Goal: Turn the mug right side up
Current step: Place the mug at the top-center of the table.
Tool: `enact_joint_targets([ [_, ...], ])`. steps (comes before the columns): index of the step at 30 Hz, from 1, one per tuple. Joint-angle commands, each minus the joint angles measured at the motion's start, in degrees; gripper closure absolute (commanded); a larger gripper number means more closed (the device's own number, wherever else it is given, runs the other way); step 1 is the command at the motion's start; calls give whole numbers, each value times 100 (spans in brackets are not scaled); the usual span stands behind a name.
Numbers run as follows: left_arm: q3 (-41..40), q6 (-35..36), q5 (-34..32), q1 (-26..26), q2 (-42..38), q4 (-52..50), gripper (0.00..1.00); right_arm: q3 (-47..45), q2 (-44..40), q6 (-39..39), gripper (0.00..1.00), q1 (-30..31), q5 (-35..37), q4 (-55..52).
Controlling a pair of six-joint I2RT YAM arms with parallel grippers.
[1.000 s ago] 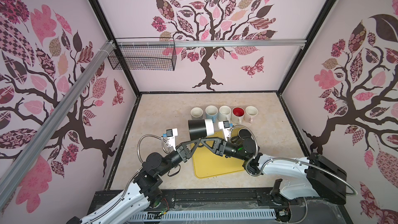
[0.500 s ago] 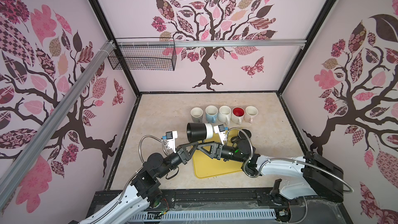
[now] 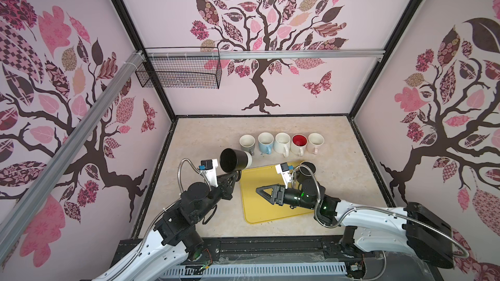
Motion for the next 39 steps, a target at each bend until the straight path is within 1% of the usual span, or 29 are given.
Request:
enact_joint_targets([
  [1, 883, 728, -884, 27, 419, -340, 100, 419, -576, -330, 36, 4, 898, -1953],
  [2, 1019, 818, -962, 27, 616, -418, 100, 638, -637, -486, 36, 4, 1121, -2513],
  [4, 1285, 956, -1042, 82, 947, -543, 100, 994, -653, -770, 36, 9, 1422, -3281],
  [6, 1563, 1008, -925, 300, 1332, -713, 100, 1193, -654, -1001, 36, 3, 1641, -3709],
  [7, 1695, 1024, -751, 492, 1528, -771, 100, 1267, -651, -1085, 36, 3, 1761, -3888],
  [11, 2118, 925, 273, 1608, 2204, -995, 100, 1365, -632, -1185, 35, -127, 1906, -4195],
  [14, 2205, 897, 855, 2254, 2576, -908, 100, 1423, -631, -1299, 35, -126, 1979, -4329],
  [16, 2274, 844, 1166, 2583, 2824, -876, 100, 1417, -651, -1346, 34, -129, 1989, -4345],
  [18, 2330, 842, 1410, 2785, 3112, -781, 100, 1409, -666, -1386, 34, -137, 1976, -4343],
  [19, 2375, 854, 1473, 2837, 3282, -796, 100, 1409, -672, -1418, 34, -139, 1976, -4352],
  [23, 2530, 984, 1244, 2848, 3838, -800, 100, 1450, -667, -1533, 33, -147, 1996, -4408],
  [26, 2665, 1035, 1189, 2848, 4186, -724, 100, 1502, -659, -1614, 33, -155, 1993, -4487],
  [31, 2780, 1137, 1014, 2848, 4584, -565, 100, 1559, -718, -1722, 33, -164, 2065, -4657],
  [35, 2832, 1253, 1119, 2846, 4883, -405, 100, 1550, -786, -1759, 32, -181, 2114, -4726],
  [39, 2865, 1315, 1032, 2848, 5107, -312, 100, 1568, -826, -1772, 32, -197, 2157, -4826],
])
